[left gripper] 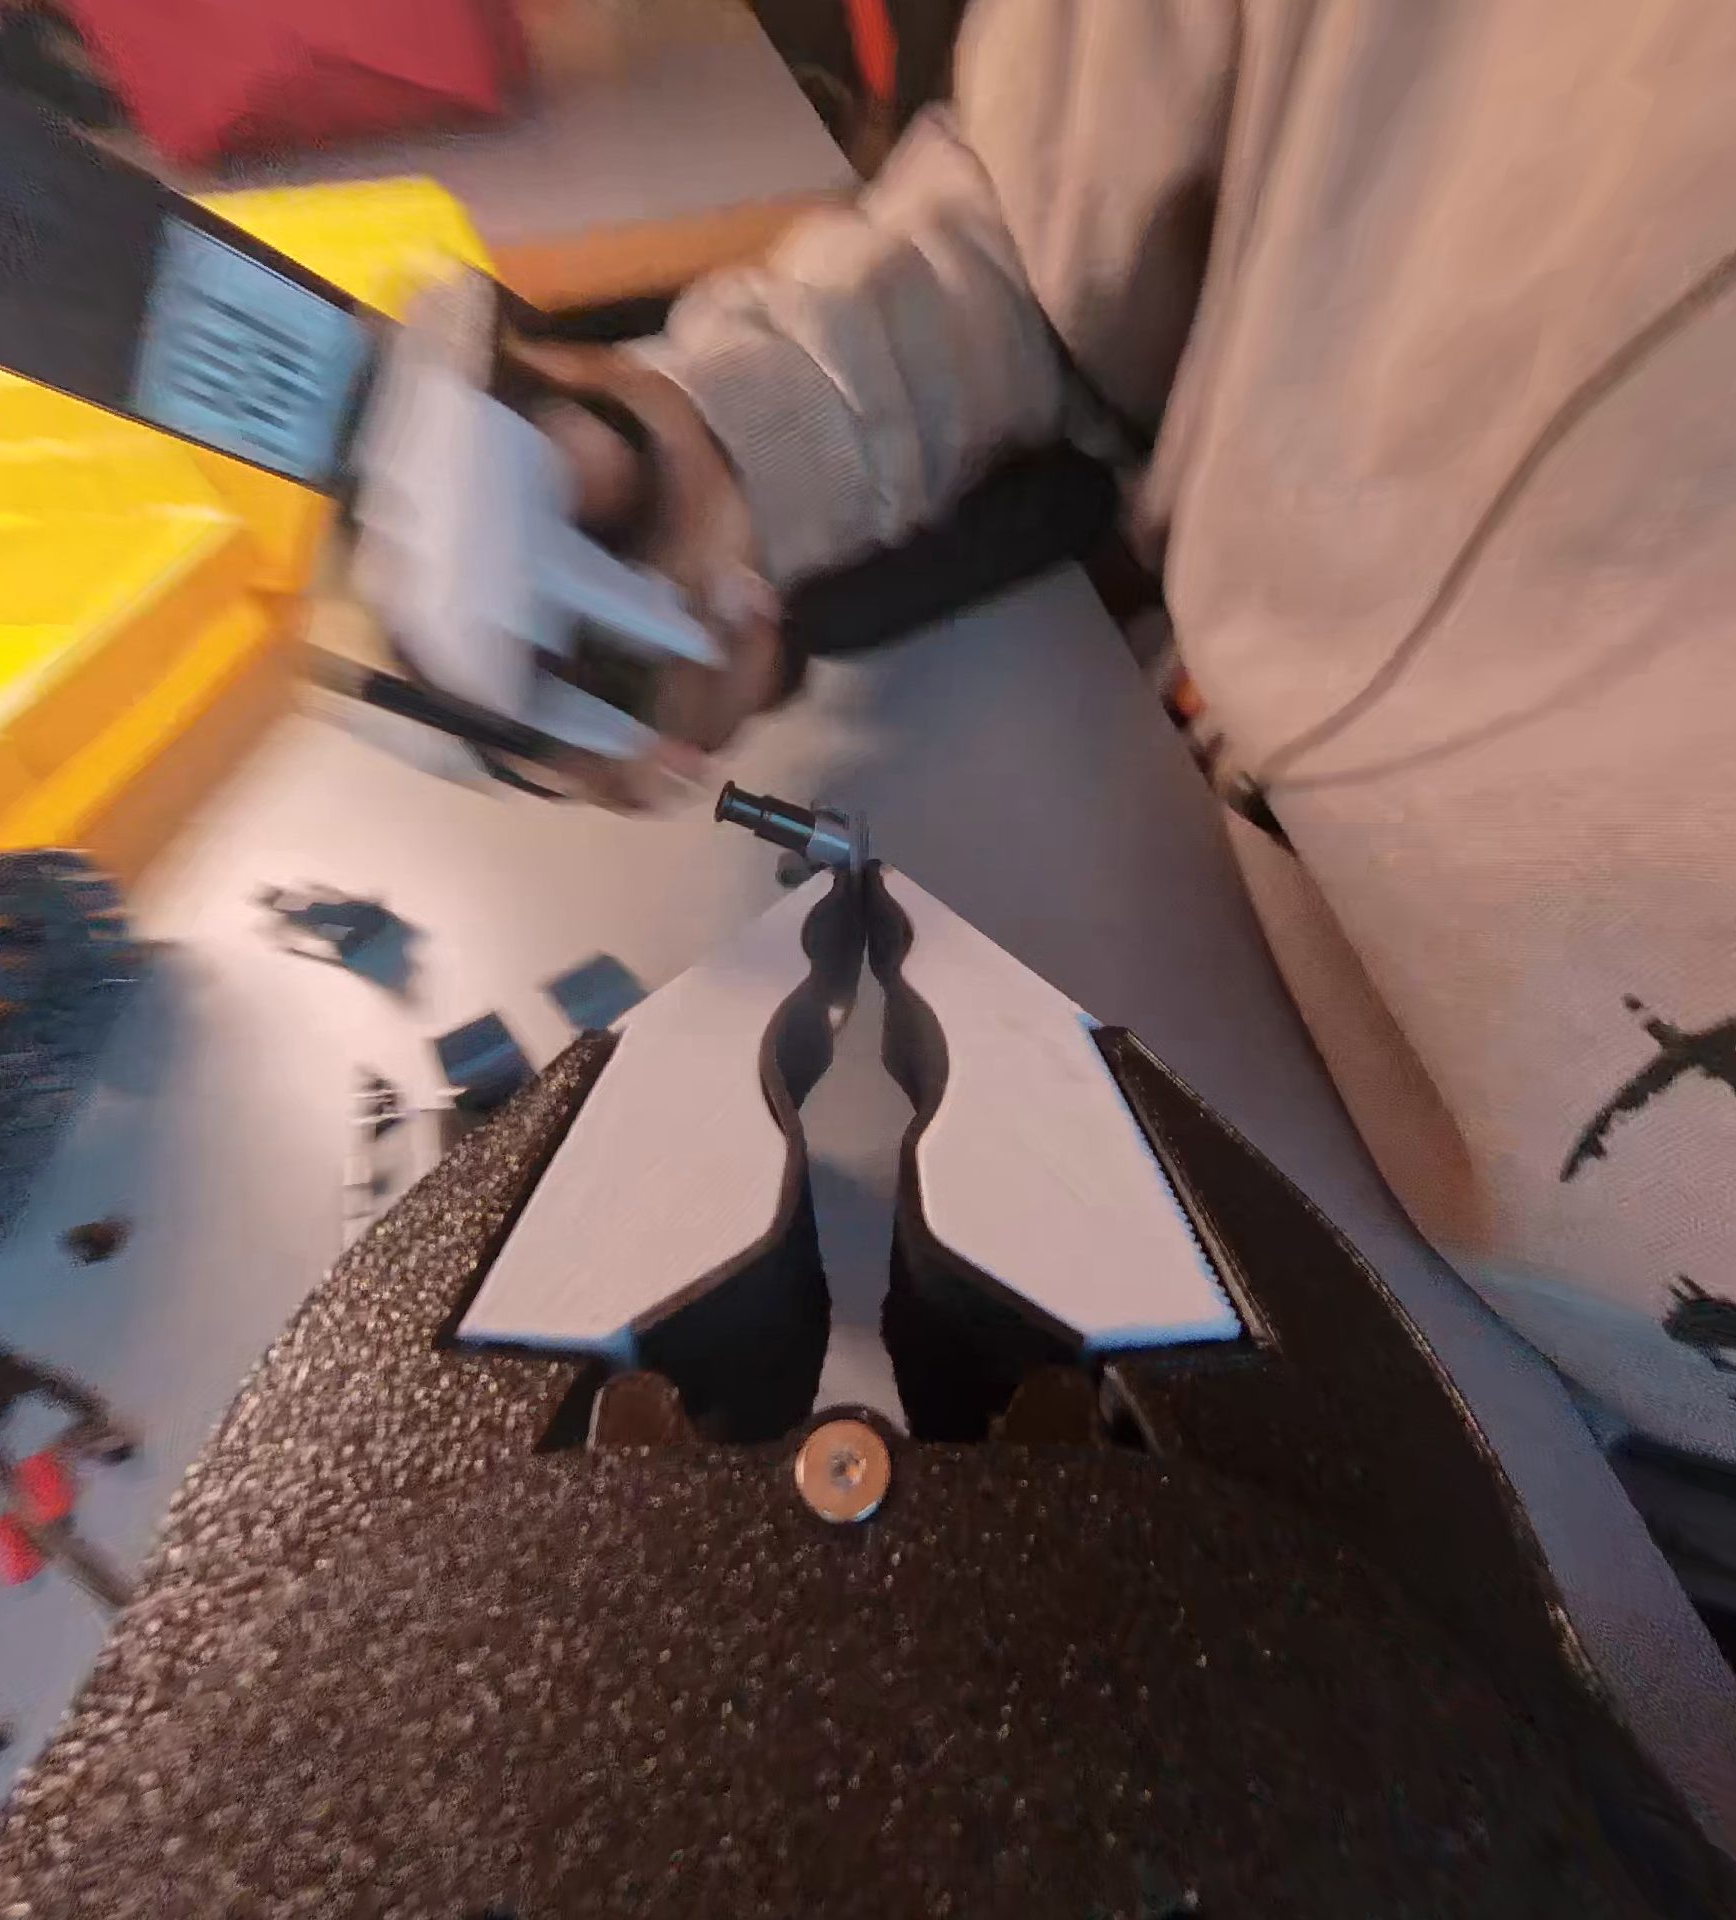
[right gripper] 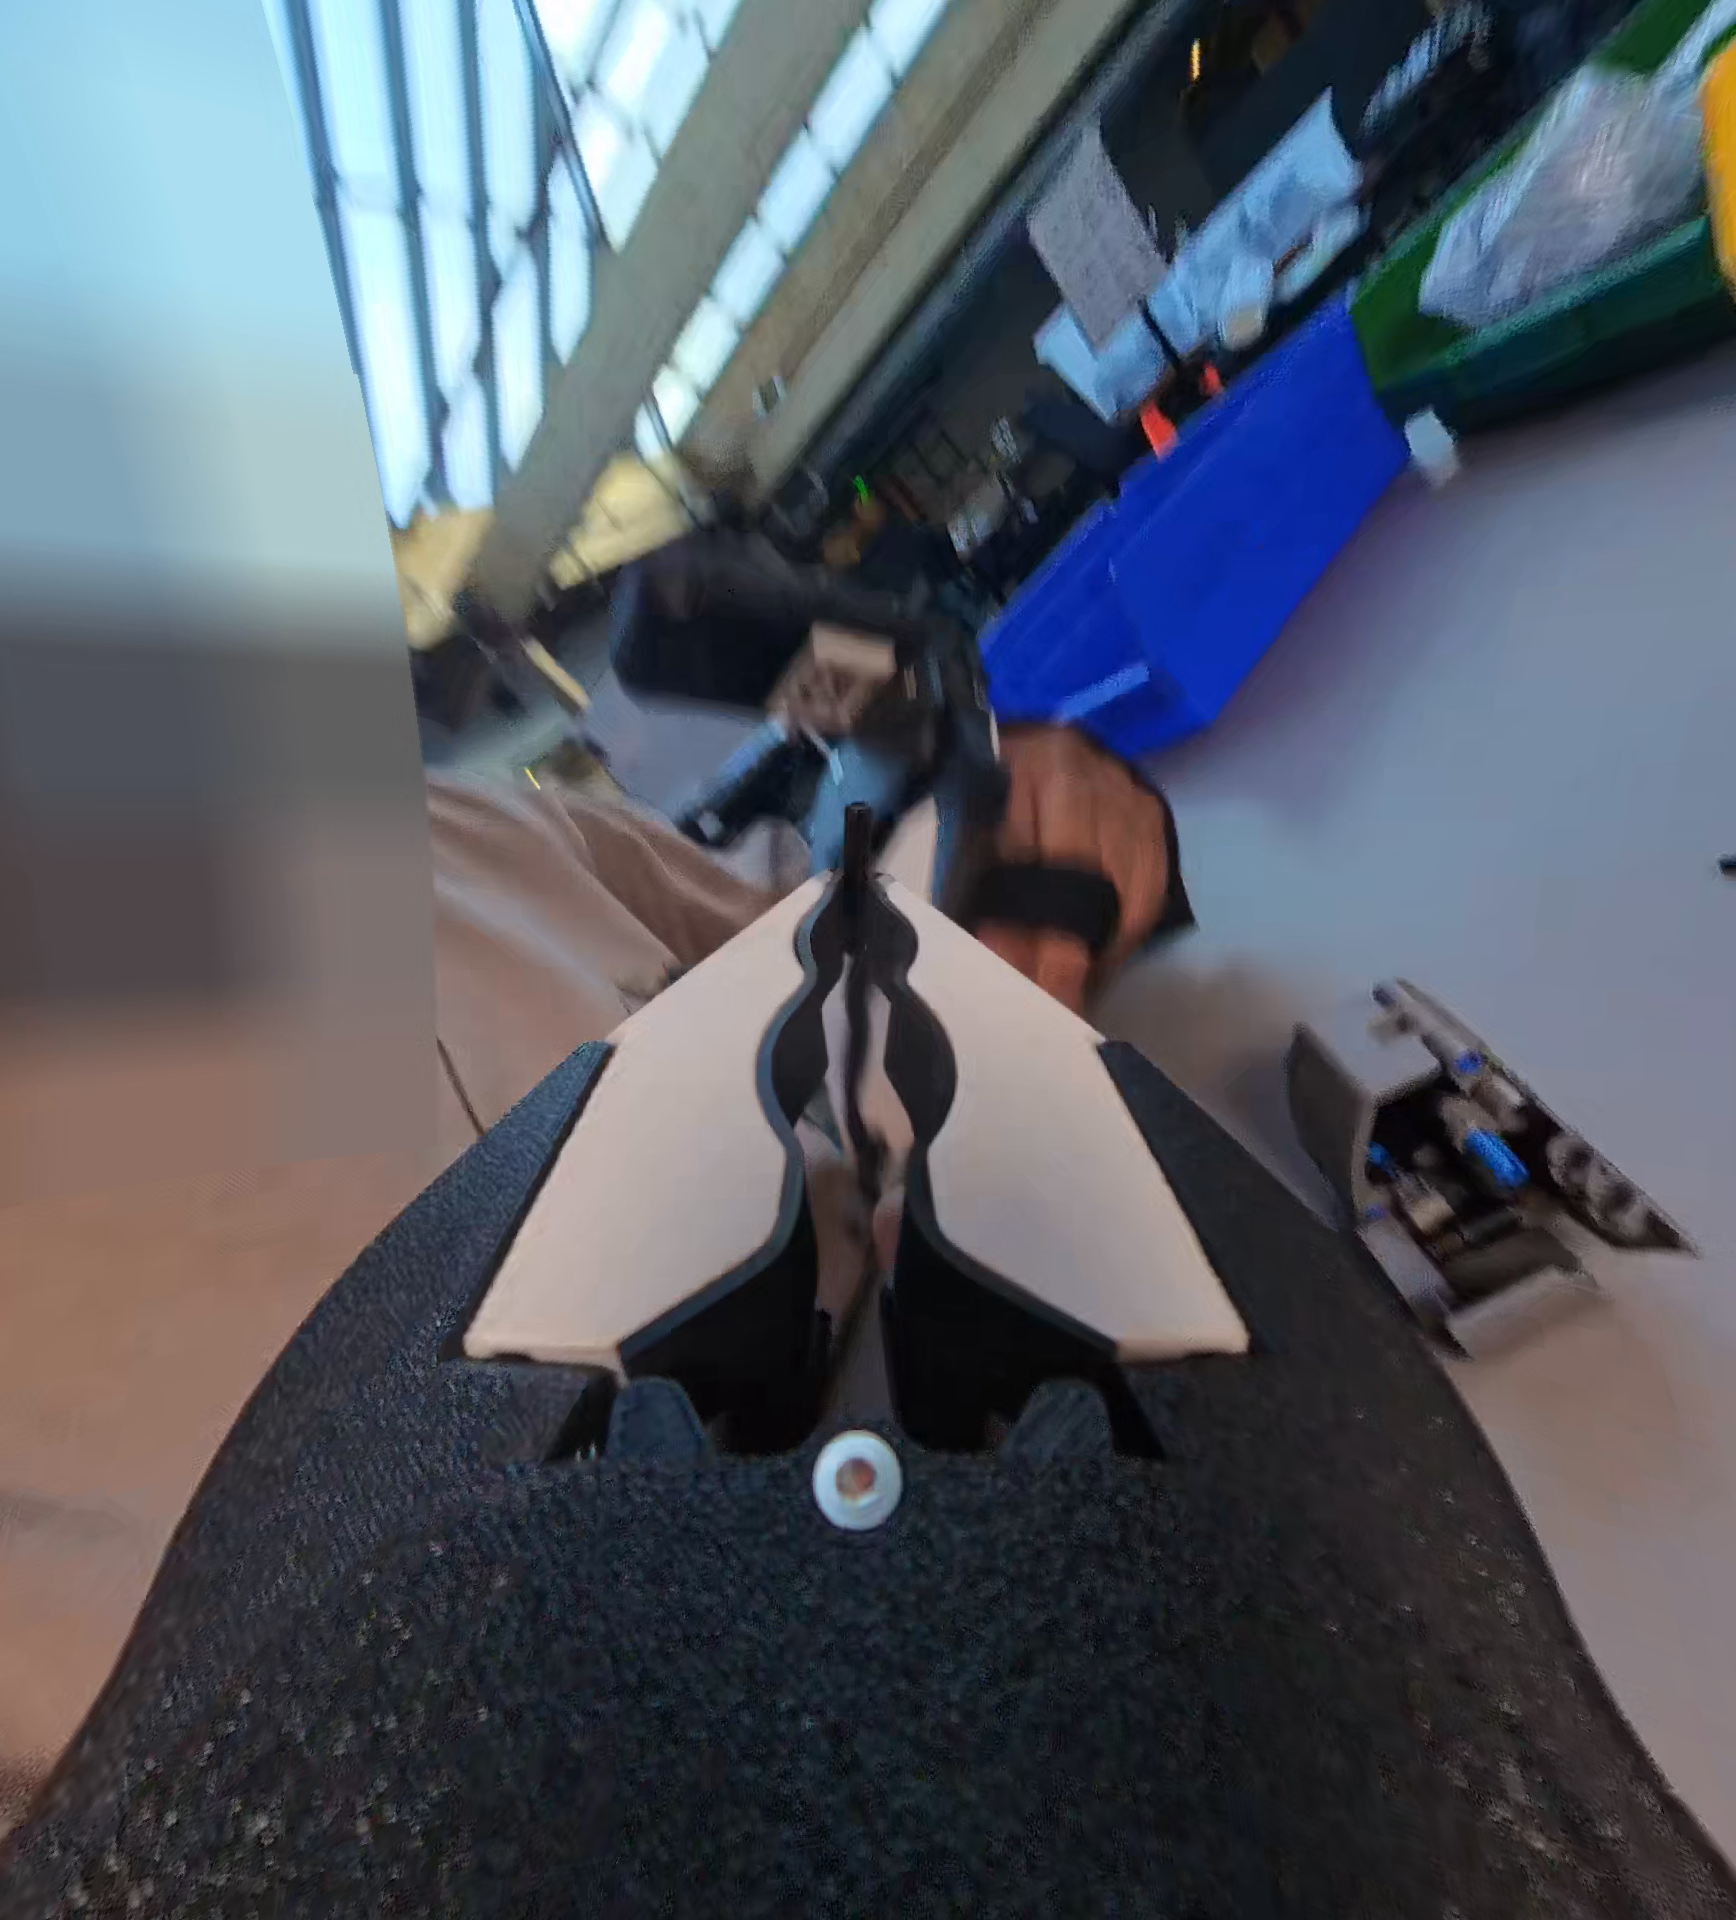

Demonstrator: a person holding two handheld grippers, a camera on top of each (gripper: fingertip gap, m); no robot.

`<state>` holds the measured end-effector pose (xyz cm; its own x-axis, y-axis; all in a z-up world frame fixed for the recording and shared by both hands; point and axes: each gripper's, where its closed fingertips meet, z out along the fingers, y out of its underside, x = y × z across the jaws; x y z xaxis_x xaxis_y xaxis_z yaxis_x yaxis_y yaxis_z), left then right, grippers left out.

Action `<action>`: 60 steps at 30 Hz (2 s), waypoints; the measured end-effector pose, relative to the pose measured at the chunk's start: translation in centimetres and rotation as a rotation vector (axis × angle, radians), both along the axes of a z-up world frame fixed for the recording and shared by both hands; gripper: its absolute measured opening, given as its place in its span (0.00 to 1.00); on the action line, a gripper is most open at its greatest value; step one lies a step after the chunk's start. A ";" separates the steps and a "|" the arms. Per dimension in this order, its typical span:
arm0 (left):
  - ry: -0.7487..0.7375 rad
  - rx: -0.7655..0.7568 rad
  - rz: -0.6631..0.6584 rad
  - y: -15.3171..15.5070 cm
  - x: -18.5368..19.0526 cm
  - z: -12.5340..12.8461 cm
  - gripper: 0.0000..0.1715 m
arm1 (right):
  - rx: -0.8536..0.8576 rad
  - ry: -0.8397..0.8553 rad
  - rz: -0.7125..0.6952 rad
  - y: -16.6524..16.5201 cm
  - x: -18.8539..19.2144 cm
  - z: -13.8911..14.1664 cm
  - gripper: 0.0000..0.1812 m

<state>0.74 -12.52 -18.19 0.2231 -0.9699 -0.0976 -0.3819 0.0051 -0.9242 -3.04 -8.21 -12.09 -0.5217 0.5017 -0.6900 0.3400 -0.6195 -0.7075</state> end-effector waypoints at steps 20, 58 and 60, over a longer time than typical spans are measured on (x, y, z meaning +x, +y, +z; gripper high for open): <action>-0.188 -0.103 0.236 4.3 -1.9 1.5 0.01 | 0.097 -0.017 -0.233 6.9 2.0 0.1 0.02; -0.084 -0.120 0.368 6.1 -3.1 -0.6 0.01 | 1.067 -1.289 -0.993 36.8 31.7 -8.1 0.02; -0.088 -0.118 0.376 6.2 -3.3 -0.5 0.01 | 1.053 -1.304 -0.940 37.6 31.3 -9.2 0.02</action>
<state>-2.56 -6.35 -18.74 0.5672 -0.8224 0.0450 -0.2561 -0.2280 -0.9394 28.21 29.38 -21.27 0.6372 0.6854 0.3526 0.7507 -0.4484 -0.4851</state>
